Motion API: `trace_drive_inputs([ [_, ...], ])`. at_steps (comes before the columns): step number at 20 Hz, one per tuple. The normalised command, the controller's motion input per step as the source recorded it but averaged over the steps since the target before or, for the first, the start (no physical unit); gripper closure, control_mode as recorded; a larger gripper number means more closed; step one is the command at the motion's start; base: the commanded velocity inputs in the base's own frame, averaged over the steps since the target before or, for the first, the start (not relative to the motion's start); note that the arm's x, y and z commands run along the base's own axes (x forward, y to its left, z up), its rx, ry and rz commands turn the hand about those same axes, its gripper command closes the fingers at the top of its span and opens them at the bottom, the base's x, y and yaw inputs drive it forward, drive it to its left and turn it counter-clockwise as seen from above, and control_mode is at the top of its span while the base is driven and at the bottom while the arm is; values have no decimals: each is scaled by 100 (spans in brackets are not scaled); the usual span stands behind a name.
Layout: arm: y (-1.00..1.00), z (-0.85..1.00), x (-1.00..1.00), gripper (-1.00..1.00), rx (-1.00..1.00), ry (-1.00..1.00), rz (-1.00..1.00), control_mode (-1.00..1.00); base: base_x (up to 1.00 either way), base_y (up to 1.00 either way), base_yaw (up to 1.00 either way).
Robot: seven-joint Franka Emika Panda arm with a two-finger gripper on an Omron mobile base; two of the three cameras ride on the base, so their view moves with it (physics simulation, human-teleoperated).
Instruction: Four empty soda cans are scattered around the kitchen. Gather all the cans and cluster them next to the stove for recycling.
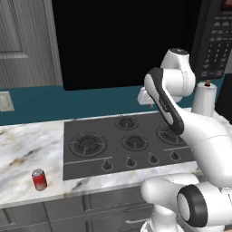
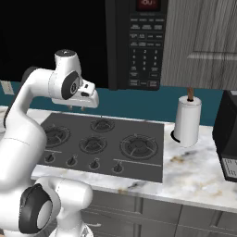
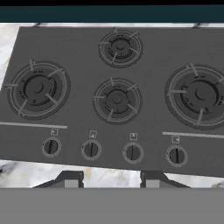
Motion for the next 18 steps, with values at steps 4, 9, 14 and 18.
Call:
trace_drive_inputs([
  [4, 0, 0, 0, -100, 0, 0, 0, 100, 0, 0, 0],
  [9, 0, 0, 0, -100, 0, 0, 0, 100, 0, 0, 0],
  [14, 0, 0, 0, -100, 0, 0, 0, 100, -1, 0, 0],
  [18, 0, 0, 0, -100, 0, 0, 0, 100, -29, 6, 2],
])
